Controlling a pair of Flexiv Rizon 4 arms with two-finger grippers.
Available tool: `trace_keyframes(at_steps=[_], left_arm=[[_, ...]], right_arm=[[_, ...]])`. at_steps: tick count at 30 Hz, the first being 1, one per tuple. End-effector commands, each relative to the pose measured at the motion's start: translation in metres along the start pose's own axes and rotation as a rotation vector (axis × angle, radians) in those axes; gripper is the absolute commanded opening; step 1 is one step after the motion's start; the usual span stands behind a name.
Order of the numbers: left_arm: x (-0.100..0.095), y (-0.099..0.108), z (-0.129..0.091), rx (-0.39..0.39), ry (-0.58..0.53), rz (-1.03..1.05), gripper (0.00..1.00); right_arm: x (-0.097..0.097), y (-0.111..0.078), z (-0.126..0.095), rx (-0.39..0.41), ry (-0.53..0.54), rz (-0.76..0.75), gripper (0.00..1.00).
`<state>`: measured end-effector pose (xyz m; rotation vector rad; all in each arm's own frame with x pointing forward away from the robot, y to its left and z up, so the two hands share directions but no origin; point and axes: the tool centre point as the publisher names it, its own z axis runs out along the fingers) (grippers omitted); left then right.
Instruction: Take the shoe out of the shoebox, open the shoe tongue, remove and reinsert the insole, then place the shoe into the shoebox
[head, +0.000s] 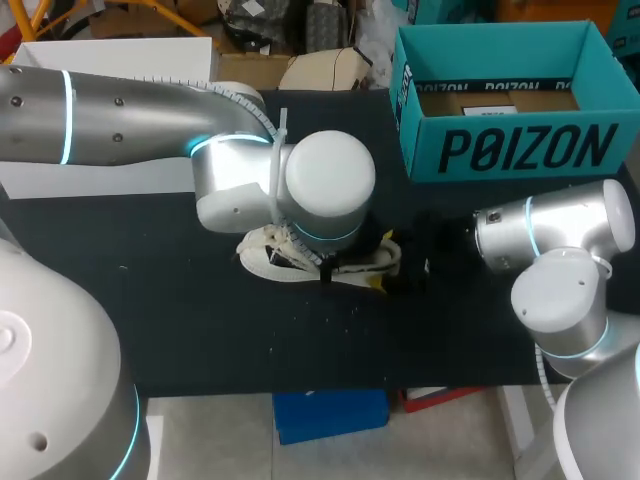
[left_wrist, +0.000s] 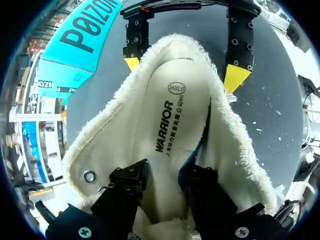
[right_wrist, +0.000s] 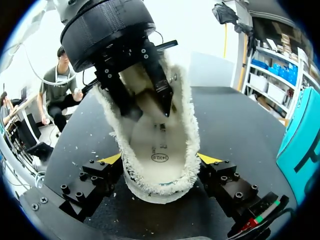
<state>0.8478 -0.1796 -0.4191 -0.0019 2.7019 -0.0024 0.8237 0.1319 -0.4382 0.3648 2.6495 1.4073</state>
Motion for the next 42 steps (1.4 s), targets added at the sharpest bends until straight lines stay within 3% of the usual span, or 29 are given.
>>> trace_keyframes(at_steps=[1, 2, 4, 9, 15, 26, 32, 42], left_arm=[[-0.004, 0.003, 0.016, 0.018, -0.007, 0.005, 0.26], [-0.004, 0.002, 0.016, 0.02, 0.004, 0.008, 0.21], [-0.003, 0.001, 0.017, 0.018, 0.019, 0.017, 0.0], [-0.001, -0.004, 0.01, 0.015, 0.057, 0.037, 0.0], [0.003, -0.01, -0.014, 0.034, 0.117, 0.05, 0.0], [0.022, -0.018, -0.03, 0.123, 0.308, 0.077, 0.0], [0.028, -0.02, -0.032, 0.145, 0.348, 0.083, 0.0], [0.019, -0.014, -0.043, 0.147, 0.352, 0.083, 0.0]], right_arm=[[0.001, -0.003, 0.0, 0.004, -0.001, 0.001, 0.0], [0.001, -0.003, 0.0, 0.004, -0.001, 0.001, 0.0], [0.001, -0.003, 0.0, 0.004, -0.001, 0.001, 0.0], [0.001, -0.003, 0.0, 0.004, -0.001, 0.001, 0.0], [0.001, -0.003, 0.0, 0.004, -0.001, 0.001, 0.0], [0.001, -0.003, 0.0, 0.004, -0.001, 0.001, 0.0], [0.001, -0.003, 0.0, 0.004, -0.001, 0.001, 0.0], [0.001, -0.003, 0.0, 0.004, -0.001, 0.001, 0.0]])
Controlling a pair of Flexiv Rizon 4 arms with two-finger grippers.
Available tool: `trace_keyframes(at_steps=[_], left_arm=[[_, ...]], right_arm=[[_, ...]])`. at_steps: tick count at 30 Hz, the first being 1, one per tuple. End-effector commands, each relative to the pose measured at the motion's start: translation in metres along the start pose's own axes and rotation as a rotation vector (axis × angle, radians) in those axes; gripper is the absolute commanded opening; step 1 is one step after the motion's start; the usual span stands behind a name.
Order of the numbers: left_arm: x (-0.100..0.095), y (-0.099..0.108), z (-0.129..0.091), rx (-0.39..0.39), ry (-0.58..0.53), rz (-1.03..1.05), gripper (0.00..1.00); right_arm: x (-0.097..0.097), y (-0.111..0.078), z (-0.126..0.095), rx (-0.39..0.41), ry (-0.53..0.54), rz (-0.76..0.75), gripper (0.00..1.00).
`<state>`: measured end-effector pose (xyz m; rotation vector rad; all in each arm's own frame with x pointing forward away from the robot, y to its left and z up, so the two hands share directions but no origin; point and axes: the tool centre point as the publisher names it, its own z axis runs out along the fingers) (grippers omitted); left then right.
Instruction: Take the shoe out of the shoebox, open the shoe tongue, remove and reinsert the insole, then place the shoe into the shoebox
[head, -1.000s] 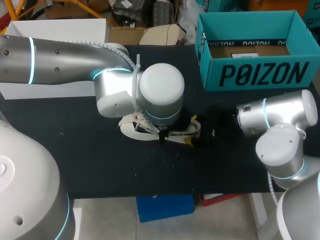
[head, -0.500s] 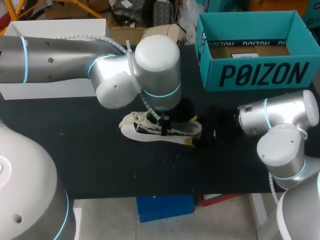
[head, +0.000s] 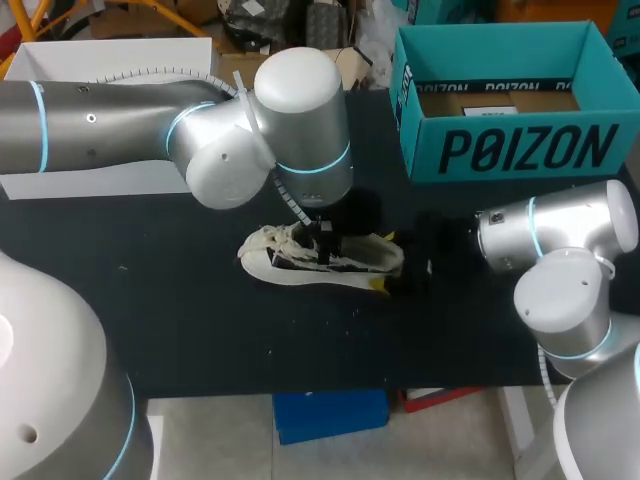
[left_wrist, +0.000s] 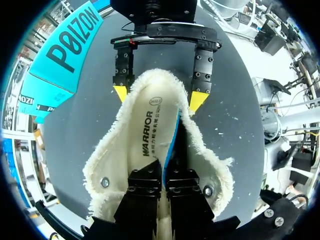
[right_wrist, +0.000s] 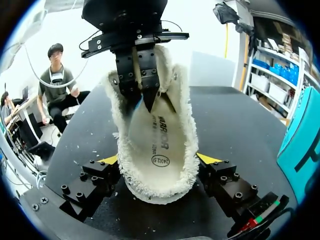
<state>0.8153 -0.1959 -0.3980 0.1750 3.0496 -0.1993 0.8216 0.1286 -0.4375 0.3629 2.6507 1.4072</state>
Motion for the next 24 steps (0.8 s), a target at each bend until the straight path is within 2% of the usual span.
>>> trace_keyframes(at_steps=[1, 11, 14, 20, 24], left_arm=[[0.002, 0.002, -0.012, 0.0, -0.009, -0.005, 0.0], [0.006, 0.002, -0.029, 0.007, -0.032, 0.0, 0.0], [0.006, -0.002, -0.024, 0.013, -0.02, 0.022, 0.0], [0.0, -0.014, -0.009, 0.094, 0.031, 0.096, 0.0], [-0.002, -0.017, -0.005, 0.116, 0.035, 0.109, 0.0]], right_arm=[[0.0, -0.001, 0.003, 0.003, -0.002, 0.002, 0.0], [0.0, -0.001, 0.003, 0.003, -0.002, 0.002, 0.0], [0.0, -0.001, 0.003, 0.003, -0.002, 0.002, 0.0], [0.0, -0.001, 0.003, 0.003, -0.002, 0.002, 0.0], [0.0, -0.001, 0.003, 0.003, -0.002, 0.002, 0.0]])
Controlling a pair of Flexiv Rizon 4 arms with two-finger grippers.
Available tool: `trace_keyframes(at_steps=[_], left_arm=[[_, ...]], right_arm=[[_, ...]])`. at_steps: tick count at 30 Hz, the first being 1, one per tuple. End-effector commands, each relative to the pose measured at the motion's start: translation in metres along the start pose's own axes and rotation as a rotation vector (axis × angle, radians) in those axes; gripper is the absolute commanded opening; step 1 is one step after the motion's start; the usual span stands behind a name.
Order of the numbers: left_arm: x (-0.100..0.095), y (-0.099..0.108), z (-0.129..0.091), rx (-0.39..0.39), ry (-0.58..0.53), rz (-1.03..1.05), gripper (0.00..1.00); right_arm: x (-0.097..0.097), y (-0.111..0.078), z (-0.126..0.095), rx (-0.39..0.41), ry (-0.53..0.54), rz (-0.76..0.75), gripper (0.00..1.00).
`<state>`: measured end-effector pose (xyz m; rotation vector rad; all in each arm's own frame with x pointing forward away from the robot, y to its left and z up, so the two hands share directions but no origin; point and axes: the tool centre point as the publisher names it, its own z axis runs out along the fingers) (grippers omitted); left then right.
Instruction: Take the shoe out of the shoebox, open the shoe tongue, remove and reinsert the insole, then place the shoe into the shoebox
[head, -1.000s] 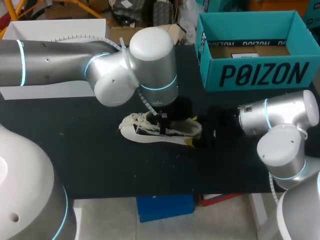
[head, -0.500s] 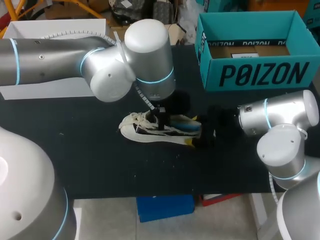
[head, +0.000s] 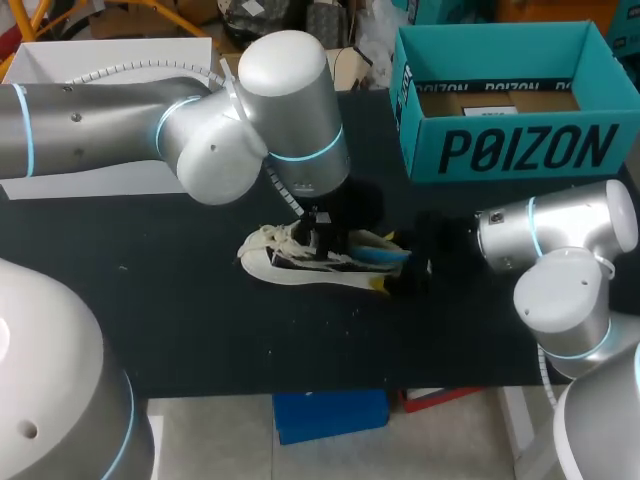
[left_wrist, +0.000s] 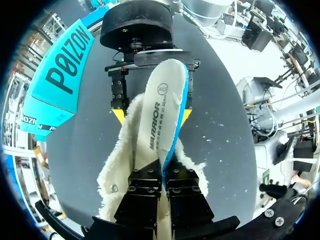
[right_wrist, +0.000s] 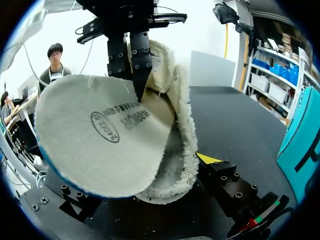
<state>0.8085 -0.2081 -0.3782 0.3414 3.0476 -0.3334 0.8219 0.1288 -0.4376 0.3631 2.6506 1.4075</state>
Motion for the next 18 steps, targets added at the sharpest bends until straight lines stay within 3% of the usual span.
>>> trace_keyframes(at_steps=[1, 4, 12, 18], left_arm=[[-0.006, 0.0, 0.014, 0.037, 0.011, 0.014, 0.0], [-0.006, -0.003, 0.015, 0.057, 0.008, 0.033, 0.15], [-0.008, -0.016, 0.009, 0.112, -0.008, 0.059, 0.21], [-0.011, -0.039, 0.011, 0.089, -0.022, 0.096, 0.22]], right_arm=[[0.0, -0.001, 0.003, 0.003, -0.002, 0.002, 0.0], [0.0, -0.001, 0.003, 0.003, -0.002, 0.002, 0.0], [0.0, -0.001, 0.003, 0.003, -0.002, 0.002, 0.0], [0.0, -0.001, 0.003, 0.003, -0.002, 0.002, 0.0]])
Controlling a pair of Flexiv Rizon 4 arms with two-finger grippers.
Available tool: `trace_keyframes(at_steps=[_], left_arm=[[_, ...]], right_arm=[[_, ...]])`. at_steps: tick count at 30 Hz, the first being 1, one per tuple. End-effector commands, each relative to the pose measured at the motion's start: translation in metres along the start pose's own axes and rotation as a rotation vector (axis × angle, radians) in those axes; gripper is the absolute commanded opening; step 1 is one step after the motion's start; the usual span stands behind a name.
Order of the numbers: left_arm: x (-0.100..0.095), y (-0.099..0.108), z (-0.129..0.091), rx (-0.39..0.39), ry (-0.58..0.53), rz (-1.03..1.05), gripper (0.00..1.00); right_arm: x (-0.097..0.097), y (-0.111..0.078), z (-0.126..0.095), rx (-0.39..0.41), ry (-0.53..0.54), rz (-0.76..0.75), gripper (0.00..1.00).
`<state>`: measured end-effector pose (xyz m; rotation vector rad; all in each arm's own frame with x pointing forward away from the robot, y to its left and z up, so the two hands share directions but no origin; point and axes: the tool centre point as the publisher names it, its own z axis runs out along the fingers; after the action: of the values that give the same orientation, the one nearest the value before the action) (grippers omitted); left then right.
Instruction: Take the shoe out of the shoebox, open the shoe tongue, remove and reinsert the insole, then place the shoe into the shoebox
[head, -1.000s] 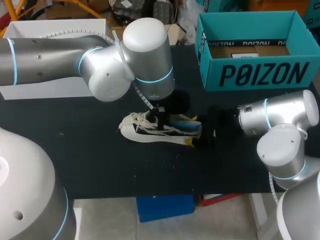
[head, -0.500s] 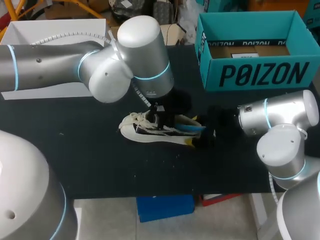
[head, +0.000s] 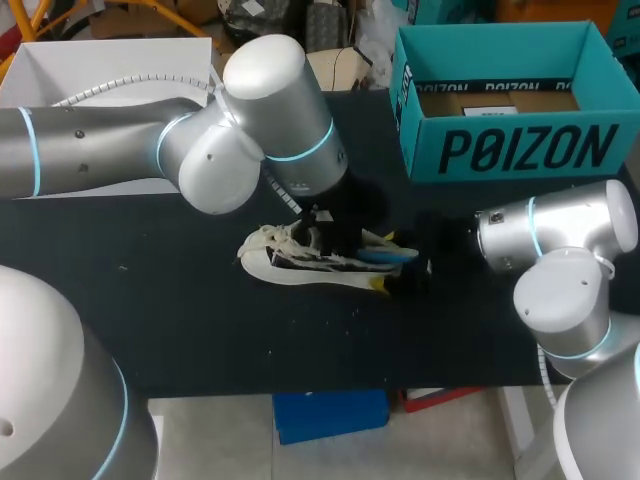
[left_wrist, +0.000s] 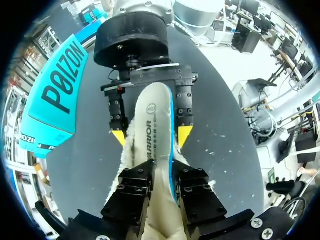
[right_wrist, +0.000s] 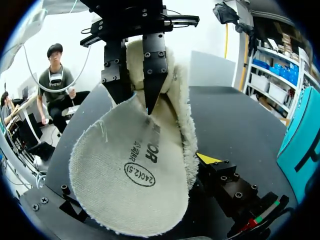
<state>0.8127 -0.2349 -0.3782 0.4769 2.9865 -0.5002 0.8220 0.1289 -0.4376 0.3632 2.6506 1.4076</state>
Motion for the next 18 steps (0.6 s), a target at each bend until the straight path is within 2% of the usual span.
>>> trace_keyframes(at_steps=[1, 8, 15, 17, 18], left_arm=[[-0.003, -0.016, 0.009, -0.026, 0.005, 0.012, 0.22], [-0.008, -0.033, 0.015, -0.047, -0.005, 0.038, 0.23], [-0.015, -0.04, 0.017, -0.039, -0.018, 0.042, 0.23], [-0.015, -0.041, 0.018, -0.039, -0.019, 0.043, 0.21], [-0.015, -0.041, 0.018, -0.041, -0.021, 0.043, 0.13]], right_arm=[[0.0, -0.001, 0.003, 0.004, -0.002, 0.001, 0.0], [0.0, -0.001, 0.003, 0.004, -0.002, 0.001, 0.0], [0.0, -0.001, 0.003, 0.004, -0.002, 0.001, 0.0], [0.0, -0.001, 0.003, 0.004, -0.002, 0.001, 0.0], [0.0, -0.001, 0.003, 0.004, -0.002, 0.001, 0.0]])
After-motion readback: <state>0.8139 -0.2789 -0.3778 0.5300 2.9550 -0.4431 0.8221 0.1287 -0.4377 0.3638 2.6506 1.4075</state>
